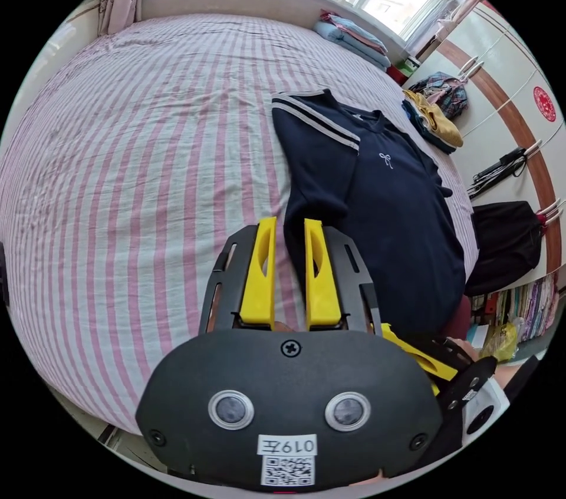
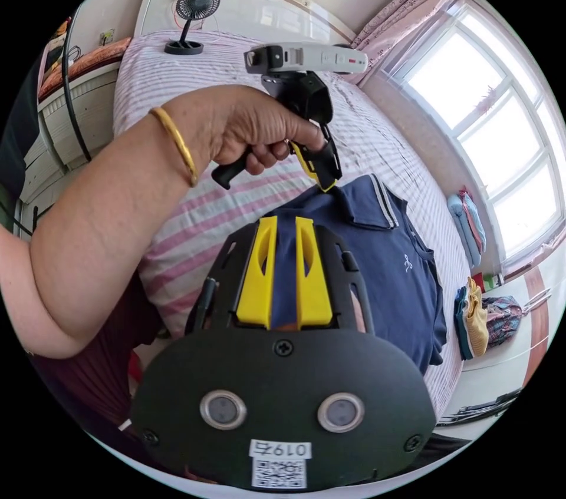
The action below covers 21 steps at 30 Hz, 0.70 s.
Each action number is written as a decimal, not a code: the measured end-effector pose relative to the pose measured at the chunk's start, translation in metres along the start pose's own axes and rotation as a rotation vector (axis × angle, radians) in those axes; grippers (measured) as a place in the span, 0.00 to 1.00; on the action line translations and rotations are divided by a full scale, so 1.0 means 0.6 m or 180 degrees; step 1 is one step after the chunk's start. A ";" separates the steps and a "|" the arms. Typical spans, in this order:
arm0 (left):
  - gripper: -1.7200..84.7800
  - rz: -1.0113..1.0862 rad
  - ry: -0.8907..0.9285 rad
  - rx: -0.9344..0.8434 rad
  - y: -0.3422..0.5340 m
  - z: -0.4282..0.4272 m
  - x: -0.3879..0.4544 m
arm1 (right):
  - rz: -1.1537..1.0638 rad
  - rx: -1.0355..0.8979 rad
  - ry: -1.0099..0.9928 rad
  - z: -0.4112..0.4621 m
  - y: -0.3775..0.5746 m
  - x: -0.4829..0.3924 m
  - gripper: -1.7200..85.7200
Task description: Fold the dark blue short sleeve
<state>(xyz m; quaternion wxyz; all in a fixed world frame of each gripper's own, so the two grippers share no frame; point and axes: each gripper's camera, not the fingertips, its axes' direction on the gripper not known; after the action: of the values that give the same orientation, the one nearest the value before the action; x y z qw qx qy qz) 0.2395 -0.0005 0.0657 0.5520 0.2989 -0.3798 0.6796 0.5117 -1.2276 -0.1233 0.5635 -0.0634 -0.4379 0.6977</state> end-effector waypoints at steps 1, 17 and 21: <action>0.08 -0.0014 -0.0031 -0.0021 -0.002 0.008 0.009 | 0.0013 -0.0013 -0.0008 0.004 0.009 0.006 0.09; 0.03 0.0225 -0.0526 -0.0079 0.007 0.062 0.179 | 0.0012 -0.0147 -0.0612 0.063 0.144 0.076 0.01; 0.03 0.0304 -0.0576 -0.0112 0.020 0.067 0.225 | -0.0099 -0.0102 -0.0356 0.076 0.191 0.073 0.01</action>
<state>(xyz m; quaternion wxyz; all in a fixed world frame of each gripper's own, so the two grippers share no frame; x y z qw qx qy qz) 0.1987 0.0351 0.1963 0.4875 0.3308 -0.4538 0.6686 0.3858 -1.2133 -0.1561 0.5478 -0.0265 -0.4807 0.6842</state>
